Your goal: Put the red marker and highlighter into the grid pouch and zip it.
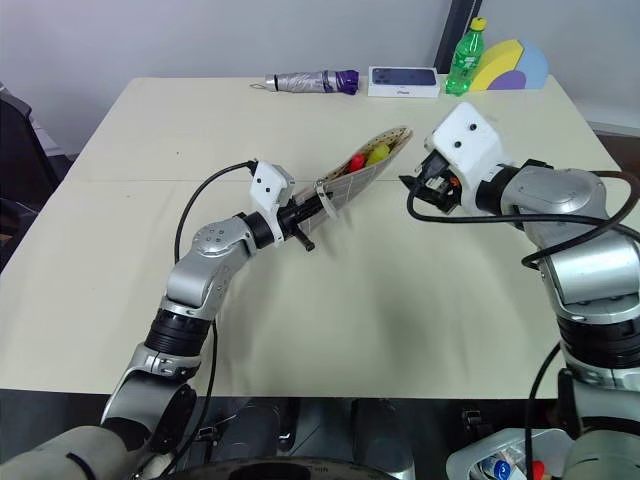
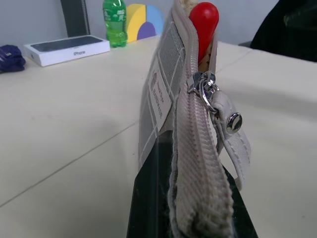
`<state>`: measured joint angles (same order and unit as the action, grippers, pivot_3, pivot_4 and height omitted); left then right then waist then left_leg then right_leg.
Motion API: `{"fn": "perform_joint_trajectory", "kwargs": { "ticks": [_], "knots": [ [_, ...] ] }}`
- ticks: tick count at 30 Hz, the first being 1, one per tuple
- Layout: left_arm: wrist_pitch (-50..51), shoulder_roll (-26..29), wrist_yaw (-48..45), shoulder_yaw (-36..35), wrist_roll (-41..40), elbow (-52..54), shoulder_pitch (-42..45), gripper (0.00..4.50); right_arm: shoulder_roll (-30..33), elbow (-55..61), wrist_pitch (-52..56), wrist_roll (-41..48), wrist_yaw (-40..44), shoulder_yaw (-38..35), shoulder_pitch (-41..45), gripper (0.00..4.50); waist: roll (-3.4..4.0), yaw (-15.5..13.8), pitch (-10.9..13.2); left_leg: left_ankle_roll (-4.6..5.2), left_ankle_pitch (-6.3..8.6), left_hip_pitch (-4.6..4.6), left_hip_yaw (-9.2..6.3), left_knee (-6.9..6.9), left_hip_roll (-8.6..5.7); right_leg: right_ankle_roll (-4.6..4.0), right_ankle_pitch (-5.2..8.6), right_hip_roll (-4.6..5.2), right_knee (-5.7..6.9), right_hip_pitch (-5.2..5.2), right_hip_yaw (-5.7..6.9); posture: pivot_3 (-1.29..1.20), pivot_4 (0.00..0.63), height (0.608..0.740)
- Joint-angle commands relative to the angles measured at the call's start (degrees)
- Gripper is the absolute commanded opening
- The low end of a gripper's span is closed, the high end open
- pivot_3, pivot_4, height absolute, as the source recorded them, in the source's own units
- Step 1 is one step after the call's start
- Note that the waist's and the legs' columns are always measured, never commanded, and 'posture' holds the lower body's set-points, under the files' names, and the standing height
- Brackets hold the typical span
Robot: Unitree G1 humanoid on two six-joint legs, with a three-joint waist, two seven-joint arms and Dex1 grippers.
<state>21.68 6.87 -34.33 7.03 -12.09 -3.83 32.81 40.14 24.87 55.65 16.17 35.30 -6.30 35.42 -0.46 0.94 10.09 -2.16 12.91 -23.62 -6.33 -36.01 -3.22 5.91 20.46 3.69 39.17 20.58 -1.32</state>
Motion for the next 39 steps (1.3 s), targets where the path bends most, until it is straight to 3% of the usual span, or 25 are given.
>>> {"fn": "perform_joint_trajectory", "kwargs": {
  "ticks": [1, 6, 22, 32, 39],
  "knots": [
    [1.15, -0.62, 0.78, -1.95, -2.67, 2.87, 1.61, 0.0, -7.3, 1.22, 3.12, 5.45, -4.52, -6.12, 2.37, 2.71, 0.0, -0.11, 0.0, 0.0, 0.0, 0.0, -0.01, -0.02, 0.0, 0.0, 0.0, -0.01, 0.0, 0.0, 0.01, 0.0, 0.15, 0.74],
    [2.94, -0.87, 1.2, -2.27, -4.28, 3.71, 1.69, 0.0, -16.01, 2.3, 4.63, 9.38, -9.89, -8.35, 2.63, 0.06, 0.01, -0.25, 0.0, -0.01, -0.01, 0.0, -0.01, -0.01, -0.04, 0.0, 0.0, 0.02, 0.0, 0.01, 0.0, 0.0, 0.15, 0.74],
    [5.23, -0.34, 0.03, -0.73, -5.36, 5.96, 0.64, 0.0, -24.17, -3.31, -3.68, 12.15, -14.27, -5.45, 1.32, 0.06, 0.02, 0.07, 0.0, -0.02, -0.01, -0.03, 0.01, 0.03, -0.04, 0.0, 0.0, -0.01, 0.05, 0.1, -0.04, 0.0, 0.15, 0.74],
    [6.14, -0.37, 0.11, -0.73, -5.93, 7.28, 0.12, 0.0, -22.83, -8.05, -5.66, 10.69, -14.49, -1.84, -2.25, 0.06, 0.02, 0.08, 0.0, -0.02, -0.01, -0.03, 0.02, 0.04, -0.04, 0.0, 0.0, -0.01, 0.05, 0.12, -0.06, 0.0, 0.15, 0.74],
    [6.97, -0.63, 0.35, -1.21, -6.47, 7.72, -0.05, 0.0, -19.62, -5.27, -4.51, 10.52, -14.26, 0.15, -5.7, 0.06, 0.02, -0.01, 0.0, -0.02, -0.01, -0.04, 0.02, 0.05, -0.04, 0.0, 0.0, -0.01, 0.04, 0.13, -0.07, 0.0, 0.15, 0.74]
  ]
}}
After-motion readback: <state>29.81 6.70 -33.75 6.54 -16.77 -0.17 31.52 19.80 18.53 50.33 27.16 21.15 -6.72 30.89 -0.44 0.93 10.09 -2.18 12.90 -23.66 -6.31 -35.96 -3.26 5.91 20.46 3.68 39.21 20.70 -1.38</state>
